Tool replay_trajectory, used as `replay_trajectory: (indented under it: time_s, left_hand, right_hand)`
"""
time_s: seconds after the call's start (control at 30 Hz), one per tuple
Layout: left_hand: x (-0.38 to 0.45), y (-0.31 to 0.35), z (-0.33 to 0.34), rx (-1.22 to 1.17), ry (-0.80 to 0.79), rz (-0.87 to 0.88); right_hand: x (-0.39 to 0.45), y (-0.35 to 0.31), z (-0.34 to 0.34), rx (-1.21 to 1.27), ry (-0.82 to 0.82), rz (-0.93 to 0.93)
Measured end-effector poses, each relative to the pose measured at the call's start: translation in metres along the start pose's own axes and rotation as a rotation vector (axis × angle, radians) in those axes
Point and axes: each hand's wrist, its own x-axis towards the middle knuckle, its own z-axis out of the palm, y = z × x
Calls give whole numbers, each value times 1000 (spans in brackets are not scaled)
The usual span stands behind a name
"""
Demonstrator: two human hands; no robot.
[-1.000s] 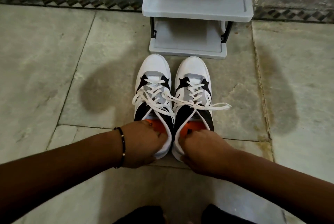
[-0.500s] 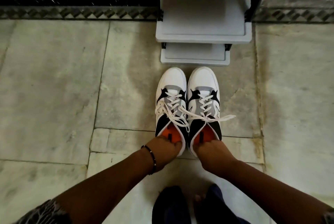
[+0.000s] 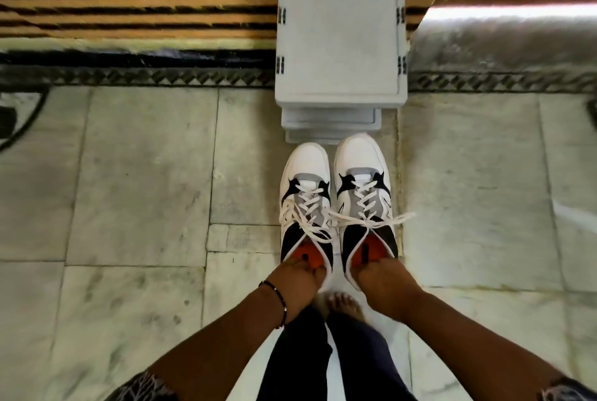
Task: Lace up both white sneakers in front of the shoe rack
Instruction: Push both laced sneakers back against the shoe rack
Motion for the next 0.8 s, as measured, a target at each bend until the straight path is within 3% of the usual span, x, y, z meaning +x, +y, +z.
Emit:
replay_trajectory:
  time_s: [0.2, 0.43, 0.67, 0.8]
  left_hand:
    - [-23, -10, -66, 65, 181, -1]
    - [3, -43, -135, 229, 322, -81]
    - [51, -76, -206, 136, 250, -154]
    - [73, -84, -240, 119, 285, -268]
  right_hand:
    - [-21, -6, -43, -23, 37, 93]
    - [8, 35, -126, -131, 178, 108]
    - [55, 99, -188, -132, 277, 88]
    - [75, 125, -215, -52, 195, 102]
